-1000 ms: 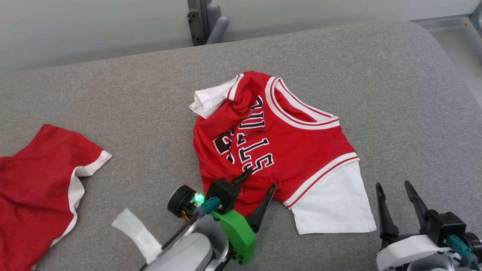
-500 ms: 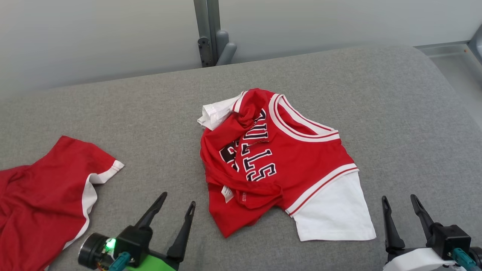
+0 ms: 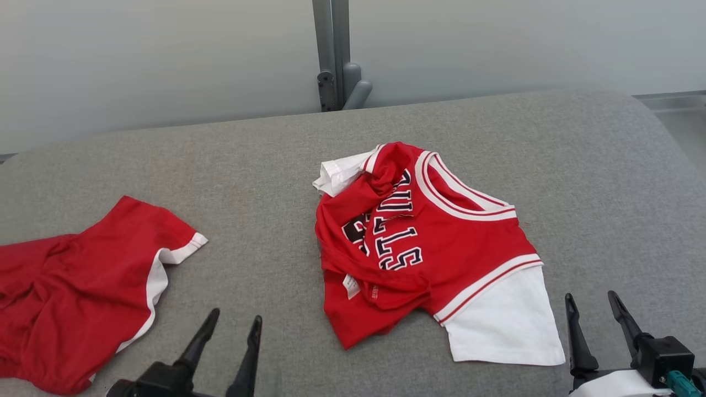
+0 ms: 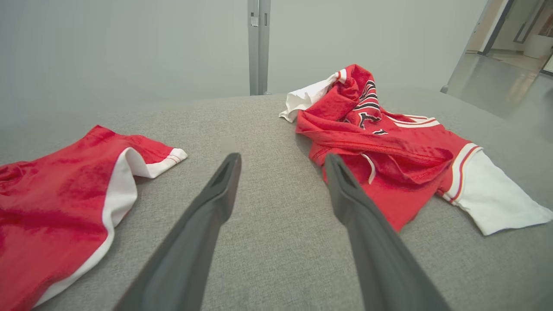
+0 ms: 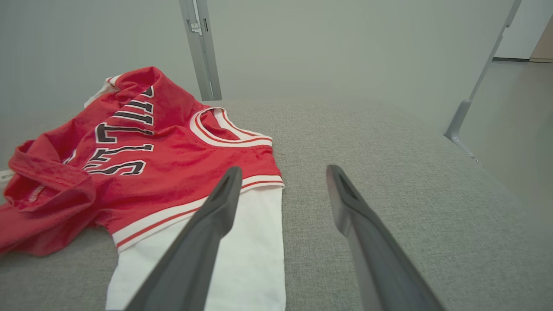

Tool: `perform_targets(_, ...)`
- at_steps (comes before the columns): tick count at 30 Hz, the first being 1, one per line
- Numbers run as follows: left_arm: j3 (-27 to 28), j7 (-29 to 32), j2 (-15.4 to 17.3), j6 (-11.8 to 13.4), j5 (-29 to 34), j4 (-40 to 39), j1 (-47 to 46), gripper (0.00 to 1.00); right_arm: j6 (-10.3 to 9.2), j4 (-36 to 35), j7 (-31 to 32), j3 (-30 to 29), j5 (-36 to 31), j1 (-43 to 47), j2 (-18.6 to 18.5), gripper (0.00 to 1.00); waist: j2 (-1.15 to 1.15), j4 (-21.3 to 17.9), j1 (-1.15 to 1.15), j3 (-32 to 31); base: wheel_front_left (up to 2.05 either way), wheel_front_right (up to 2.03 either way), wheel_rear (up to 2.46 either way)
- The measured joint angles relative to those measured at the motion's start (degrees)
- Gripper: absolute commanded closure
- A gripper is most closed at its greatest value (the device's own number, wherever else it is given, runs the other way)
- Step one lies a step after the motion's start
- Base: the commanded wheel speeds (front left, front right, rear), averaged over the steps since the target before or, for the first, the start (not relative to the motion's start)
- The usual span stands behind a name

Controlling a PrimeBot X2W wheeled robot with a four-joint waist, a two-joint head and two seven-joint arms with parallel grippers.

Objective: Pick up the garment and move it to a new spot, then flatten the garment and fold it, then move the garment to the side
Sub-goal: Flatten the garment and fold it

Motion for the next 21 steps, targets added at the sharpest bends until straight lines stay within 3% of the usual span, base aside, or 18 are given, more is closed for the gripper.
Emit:
perform_targets(5, -2.02, 0.00, -3.74, -6.47, 2.65, 6.44, -3.40, 0.00, 0.00, -0.03, 0.00, 0.60, -0.36, -0.51, 0.00, 0.00, 0.00, 0.58, 0.00, 0.57, 0.00, 0.00, 0.00)
perform_targets(9, -5.49, 0.86, -6.99, -9.77, 3.55, 13.38, -9.96, 0.00, 0.00, -0.16, 0.00, 1.40, -0.52, -1.56, 0.01, 0.00, 0.00, 0.18, 0.00, 1.71, 0.00, 0.00, 0.00)
perform_targets(15, -8.38, 6.81, -12.38, -12.00, 0.94, 21.09, -18.27, 0.00, 0.00, -0.05, 0.00, 1.91, -0.30, -3.11, -0.01, 0.00, 0.00, -1.87, 0.00, 3.70, 0.00, 0.00, 0.00)
perform_targets(21, -7.08, 12.61, -15.25, -12.00, -4.00, 25.07, -21.16, 0.00, 0.00, 0.09, 0.00, 1.48, 0.56, -3.25, -0.01, 0.00, 0.00, -4.95, 0.00, 5.53, 0.00, 0.00, 0.00)
